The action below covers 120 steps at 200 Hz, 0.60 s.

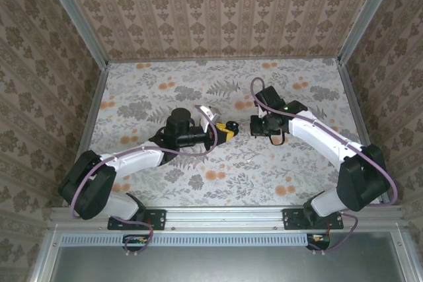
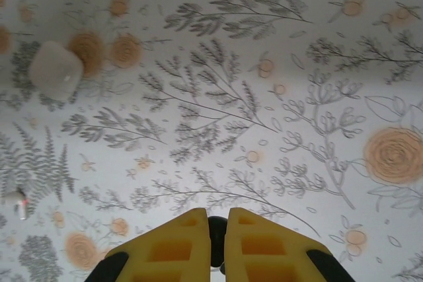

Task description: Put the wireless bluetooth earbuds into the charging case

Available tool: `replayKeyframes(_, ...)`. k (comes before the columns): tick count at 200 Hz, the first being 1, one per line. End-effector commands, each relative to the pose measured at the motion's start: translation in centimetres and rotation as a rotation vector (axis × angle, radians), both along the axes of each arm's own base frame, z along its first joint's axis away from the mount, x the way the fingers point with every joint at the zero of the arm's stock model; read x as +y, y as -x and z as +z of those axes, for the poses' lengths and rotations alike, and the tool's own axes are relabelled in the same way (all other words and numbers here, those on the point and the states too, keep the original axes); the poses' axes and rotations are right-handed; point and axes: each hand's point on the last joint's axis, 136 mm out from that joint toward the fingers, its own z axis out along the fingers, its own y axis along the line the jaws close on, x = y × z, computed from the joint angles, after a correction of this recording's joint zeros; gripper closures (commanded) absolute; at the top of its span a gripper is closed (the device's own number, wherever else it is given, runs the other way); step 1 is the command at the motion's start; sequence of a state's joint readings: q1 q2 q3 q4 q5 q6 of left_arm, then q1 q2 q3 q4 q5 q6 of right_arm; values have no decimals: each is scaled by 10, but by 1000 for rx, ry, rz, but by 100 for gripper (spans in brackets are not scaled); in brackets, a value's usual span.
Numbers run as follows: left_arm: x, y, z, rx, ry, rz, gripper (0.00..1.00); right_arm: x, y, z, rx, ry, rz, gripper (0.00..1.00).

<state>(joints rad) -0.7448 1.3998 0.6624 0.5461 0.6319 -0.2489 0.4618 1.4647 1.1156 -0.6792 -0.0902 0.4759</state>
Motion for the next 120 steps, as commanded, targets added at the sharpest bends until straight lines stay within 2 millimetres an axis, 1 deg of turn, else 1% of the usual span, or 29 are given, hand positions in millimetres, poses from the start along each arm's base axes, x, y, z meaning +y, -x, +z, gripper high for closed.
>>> replayKeyframes(1,0,-8,16,-73,34,36,100,11,0,9,-12,-73,14,91)
replayKeyframes(25,8,-8,12,-88,15,65,100,12,-1,19,-35,-89,13,91)
replayKeyframes(41,14,-7,13,-105,13,86,100,12,-3,32,-67,-112,-3,91)
replayKeyframes(48,16,-7,14,-114,13,92,100,13,-4,33,-72,-120,-9,91)
replayKeyframes(50,16,-7,14,-117,13,94,100,13,-3,40,-91,-133,-11,91)
replayKeyframes(53,17,-7,14,-120,12,97,100,13,-3,45,-104,-143,-13,91)
replayKeyframes(73,22,-6,16,-146,14,112,100,13,-2,58,-141,-178,-27,92)
replayKeyframes(103,27,-4,17,-172,17,126,100,13,2,68,-158,-203,-37,92)
replayKeyframes(120,28,-4,21,-183,34,138,100,14,3,76,-180,-231,-44,93)
